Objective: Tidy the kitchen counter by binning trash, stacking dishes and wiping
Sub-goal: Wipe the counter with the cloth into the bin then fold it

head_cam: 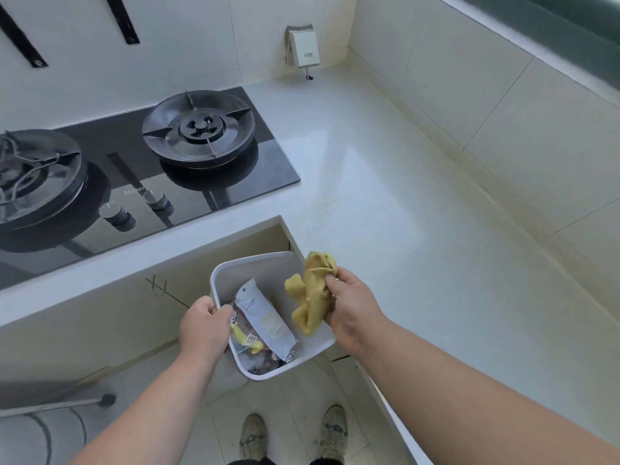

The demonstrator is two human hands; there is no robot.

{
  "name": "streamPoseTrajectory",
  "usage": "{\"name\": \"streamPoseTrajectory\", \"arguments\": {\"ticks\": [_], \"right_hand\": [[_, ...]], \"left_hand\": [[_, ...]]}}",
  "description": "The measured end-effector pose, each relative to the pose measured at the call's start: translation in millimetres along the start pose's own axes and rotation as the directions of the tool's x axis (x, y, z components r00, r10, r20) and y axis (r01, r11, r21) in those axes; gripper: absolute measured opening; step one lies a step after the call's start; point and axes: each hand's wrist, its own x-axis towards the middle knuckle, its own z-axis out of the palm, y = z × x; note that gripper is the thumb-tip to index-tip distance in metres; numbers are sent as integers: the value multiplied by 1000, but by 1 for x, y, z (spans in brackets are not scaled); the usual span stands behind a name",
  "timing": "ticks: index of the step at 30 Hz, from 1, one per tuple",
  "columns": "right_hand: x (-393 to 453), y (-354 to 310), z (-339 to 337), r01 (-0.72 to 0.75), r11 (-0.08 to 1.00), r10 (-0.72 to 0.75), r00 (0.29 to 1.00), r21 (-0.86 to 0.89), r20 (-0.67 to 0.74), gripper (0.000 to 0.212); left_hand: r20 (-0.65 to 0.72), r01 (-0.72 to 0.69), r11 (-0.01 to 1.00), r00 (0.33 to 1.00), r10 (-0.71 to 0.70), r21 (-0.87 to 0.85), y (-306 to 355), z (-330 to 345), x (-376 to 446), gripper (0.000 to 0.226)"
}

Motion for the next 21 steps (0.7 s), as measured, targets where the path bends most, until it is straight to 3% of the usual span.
{"name": "streamPoseTrajectory", "arguments": {"ticks": [5,11,21], "right_hand": [[-17,-8,-21,8,975,7,998,224,-67,33],[-53,19,-27,117,880,-9,973,459,-231,35],[-165,91,-91,430,613,11,834,662,-552,33]], "left_hand": [[65,-23,1000,998,23,-3,-6,-16,6,29],[207,-97,993,975,83,61,-17,-42,3,30],[509,-311,926,845,166,214,-22,-48,-36,28]]}}
